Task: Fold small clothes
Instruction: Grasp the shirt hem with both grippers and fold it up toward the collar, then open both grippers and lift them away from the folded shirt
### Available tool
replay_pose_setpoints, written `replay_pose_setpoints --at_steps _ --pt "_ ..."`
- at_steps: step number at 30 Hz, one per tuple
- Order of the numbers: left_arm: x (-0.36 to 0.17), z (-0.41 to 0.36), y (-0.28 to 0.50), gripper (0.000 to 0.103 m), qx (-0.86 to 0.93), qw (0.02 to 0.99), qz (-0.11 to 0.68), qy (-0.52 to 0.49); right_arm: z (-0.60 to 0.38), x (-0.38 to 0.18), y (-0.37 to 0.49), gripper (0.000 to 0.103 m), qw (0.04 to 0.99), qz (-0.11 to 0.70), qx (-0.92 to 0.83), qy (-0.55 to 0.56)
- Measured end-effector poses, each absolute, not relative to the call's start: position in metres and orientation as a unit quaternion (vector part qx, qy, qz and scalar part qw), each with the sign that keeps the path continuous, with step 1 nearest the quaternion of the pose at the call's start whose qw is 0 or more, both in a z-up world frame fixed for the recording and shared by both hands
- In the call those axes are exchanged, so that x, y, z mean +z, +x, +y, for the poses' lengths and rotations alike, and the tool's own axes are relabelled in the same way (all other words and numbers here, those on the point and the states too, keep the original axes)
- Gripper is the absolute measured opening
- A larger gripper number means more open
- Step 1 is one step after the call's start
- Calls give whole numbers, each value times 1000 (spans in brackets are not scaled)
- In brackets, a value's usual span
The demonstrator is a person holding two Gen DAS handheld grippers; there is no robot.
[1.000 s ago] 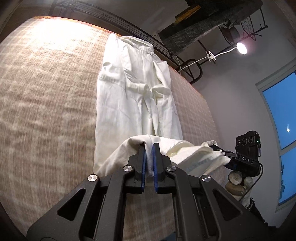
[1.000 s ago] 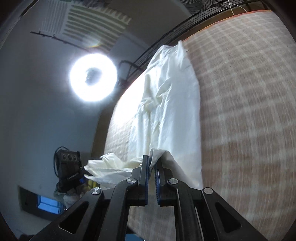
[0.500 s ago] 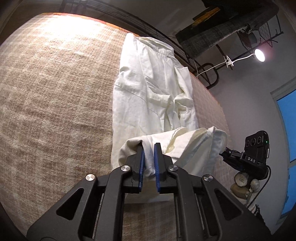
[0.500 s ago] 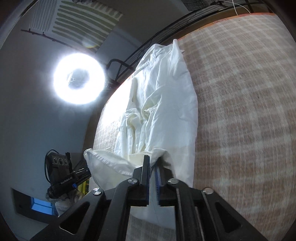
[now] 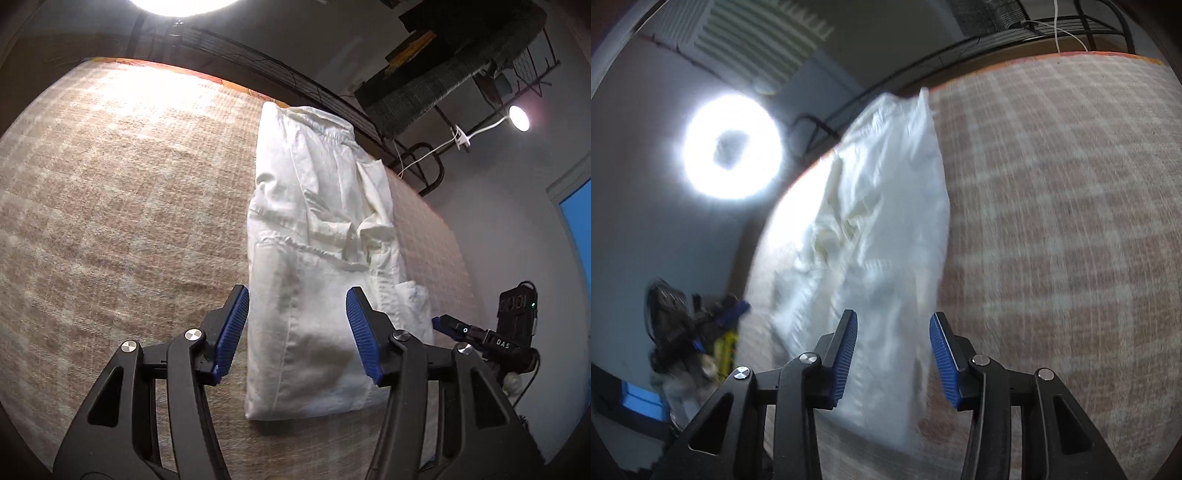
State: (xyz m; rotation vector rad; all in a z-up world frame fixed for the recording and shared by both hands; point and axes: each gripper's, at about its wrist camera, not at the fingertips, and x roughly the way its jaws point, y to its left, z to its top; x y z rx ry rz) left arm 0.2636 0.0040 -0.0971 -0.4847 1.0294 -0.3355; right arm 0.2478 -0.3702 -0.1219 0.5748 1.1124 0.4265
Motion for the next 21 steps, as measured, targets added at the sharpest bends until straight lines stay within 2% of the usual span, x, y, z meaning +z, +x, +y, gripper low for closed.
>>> replay_pose_setpoints --at_steps 1,3,5,6,9,13,19,21 --pt "-102 3 264 55 -153 828 492 -222 -368 -123 246 42 789 521 199 257" --pt "-110 2 264 55 -149 824 500 -221 -364 -126 245 31 789 523 208 248" --pt "-115 -1 266 55 -149 821 507 -216 -359 -127 247 5 788 526 211 239" --pt "-117 -2 266 55 -146 823 508 -208 -358 -126 248 2 791 523 212 237" --pt "-126 -7 268 55 -128 827 518 -179 -362 -120 251 0 809 495 211 237" --pt "-141 -11 269 55 -113 824 531 -163 -372 -139 257 0 800 513 178 253" --pt "-149 -21 275 55 -108 836 525 -118 -365 -132 255 0 813 518 166 208" --pt "-145 -21 275 55 -113 837 521 -123 -367 -131 255 6 814 516 162 211"
